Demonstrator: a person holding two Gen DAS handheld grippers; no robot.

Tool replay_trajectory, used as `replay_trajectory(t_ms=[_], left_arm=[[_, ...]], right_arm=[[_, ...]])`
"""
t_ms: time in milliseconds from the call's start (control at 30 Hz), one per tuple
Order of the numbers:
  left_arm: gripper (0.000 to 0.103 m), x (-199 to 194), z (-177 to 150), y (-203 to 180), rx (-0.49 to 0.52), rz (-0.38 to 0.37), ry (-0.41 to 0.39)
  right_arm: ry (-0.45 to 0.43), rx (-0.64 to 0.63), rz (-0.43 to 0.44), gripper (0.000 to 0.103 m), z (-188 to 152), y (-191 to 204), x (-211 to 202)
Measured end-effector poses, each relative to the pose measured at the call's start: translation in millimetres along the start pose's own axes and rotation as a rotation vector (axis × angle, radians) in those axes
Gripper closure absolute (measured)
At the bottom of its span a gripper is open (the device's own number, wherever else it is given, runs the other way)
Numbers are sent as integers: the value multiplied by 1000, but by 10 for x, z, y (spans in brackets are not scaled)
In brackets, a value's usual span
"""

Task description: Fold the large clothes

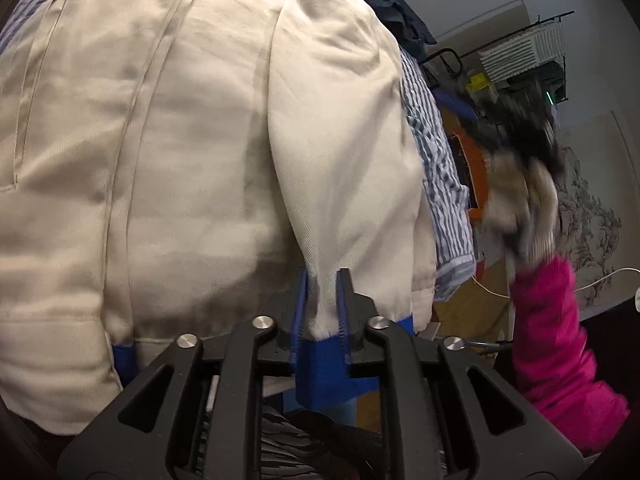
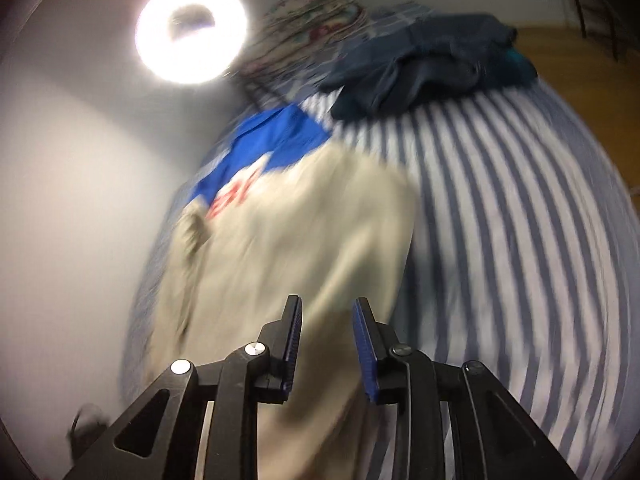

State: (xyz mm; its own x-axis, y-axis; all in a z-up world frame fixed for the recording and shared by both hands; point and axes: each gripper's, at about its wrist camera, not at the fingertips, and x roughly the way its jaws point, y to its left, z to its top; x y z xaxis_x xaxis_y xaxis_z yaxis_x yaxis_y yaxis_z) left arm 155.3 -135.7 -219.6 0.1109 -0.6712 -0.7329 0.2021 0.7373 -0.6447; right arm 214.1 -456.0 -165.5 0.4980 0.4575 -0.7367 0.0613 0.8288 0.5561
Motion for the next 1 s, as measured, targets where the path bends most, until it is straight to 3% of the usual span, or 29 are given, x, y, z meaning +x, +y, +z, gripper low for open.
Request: replay_trajectory(t_ms=[167, 267, 367, 467, 567, 633, 667, 733, 900, 1000], left_arm=[[86, 5, -77, 60, -24, -13, -1], [86, 18, -130, 103, -43, -22, 0], [86, 54, -158, 144, -51, -18, 6], [86, 106, -181, 180, -56, -30, 17], [96, 148, -197, 174, -57, -45, 16], [97, 176, -194, 124, -35, -33, 8], [98, 171, -209, 104, -32, -34, 7], [99, 143, -224, 54, -37, -49, 0], [99, 79, -335, -263, 15, -116, -15], [99, 252, -381, -431, 90, -62, 0]], right_arm=[[79, 6, 121, 70, -1007, 177, -339], [136, 16, 150, 66, -1470, 268, -349], [191, 17, 123, 58, -1782, 318, -220], [225, 61, 141, 57, -2003, 300, -51], [175, 75, 182, 57, -2073, 326, -27], [150, 123, 280, 73, -2058, 325, -4], [147, 130, 290, 90, -2058, 341, 27], [150, 115, 236, 99, -2036, 385, 35], [124, 62, 139, 101, -1855, 515, -456], [121, -5, 43, 101, -1802, 545, -653]])
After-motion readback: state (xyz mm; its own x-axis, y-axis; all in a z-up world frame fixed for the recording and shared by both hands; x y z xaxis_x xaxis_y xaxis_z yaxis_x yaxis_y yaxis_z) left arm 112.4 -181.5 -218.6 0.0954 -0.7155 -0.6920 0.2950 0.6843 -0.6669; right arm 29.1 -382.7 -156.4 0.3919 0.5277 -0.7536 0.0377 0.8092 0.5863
